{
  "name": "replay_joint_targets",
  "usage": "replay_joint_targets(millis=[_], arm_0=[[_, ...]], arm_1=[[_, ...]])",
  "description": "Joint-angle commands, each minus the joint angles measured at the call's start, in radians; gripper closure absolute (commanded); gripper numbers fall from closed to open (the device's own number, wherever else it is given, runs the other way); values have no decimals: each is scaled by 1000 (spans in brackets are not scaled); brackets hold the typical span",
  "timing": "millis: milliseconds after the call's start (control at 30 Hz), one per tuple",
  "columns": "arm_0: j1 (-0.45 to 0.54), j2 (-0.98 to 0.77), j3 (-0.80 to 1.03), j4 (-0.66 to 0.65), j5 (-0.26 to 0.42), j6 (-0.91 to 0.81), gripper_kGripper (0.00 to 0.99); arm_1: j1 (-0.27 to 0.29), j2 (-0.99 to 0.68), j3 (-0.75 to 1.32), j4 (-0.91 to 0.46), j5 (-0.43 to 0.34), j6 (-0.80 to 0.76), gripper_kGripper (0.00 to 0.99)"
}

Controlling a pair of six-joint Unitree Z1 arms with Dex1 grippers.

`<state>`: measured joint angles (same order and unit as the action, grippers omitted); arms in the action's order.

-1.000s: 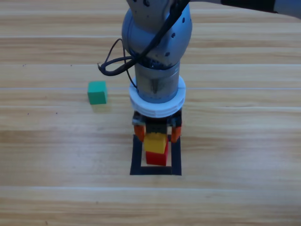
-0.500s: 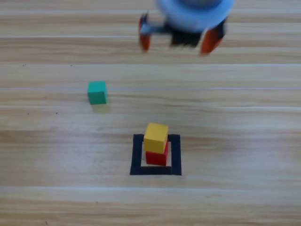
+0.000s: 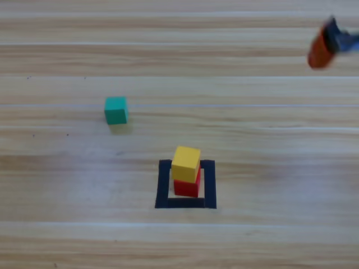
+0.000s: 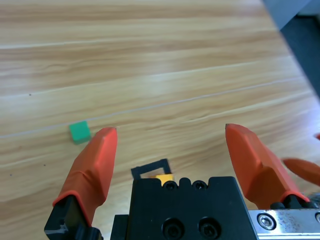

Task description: Stack the blocks in the rectangular block: red at the bottom, yellow in the middle, green on top

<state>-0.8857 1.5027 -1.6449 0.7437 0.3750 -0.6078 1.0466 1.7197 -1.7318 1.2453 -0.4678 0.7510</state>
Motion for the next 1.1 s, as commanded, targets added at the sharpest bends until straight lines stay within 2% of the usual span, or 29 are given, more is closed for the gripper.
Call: replay_joint_targets(millis=[33,233,367,467,633,800,1100], arm_0=[[122,240,-67,-4,-44,111,71],[324,367,-75,-3,-165,227,71],[444,479,-67,40,-225,223,67],[479,553,-62,68,-242,180,53],[482,642,-59,109,-285,94,51],[435,669,-61,108,-318,22,51],[380,723,-96,108,-309,-70,51]], arm_1=[[9,-299,334,-313,57,-151,0],[9,-293,434,-405,84,-251,0],[9,-264,459,-420,94,-303,0],[9,-273,502,-466,129,-332,0],[9,-292,583,-560,158,-355,0],[9,-285,610,-601,192,-380,0],[9,-250,615,-601,192,-384,1]])
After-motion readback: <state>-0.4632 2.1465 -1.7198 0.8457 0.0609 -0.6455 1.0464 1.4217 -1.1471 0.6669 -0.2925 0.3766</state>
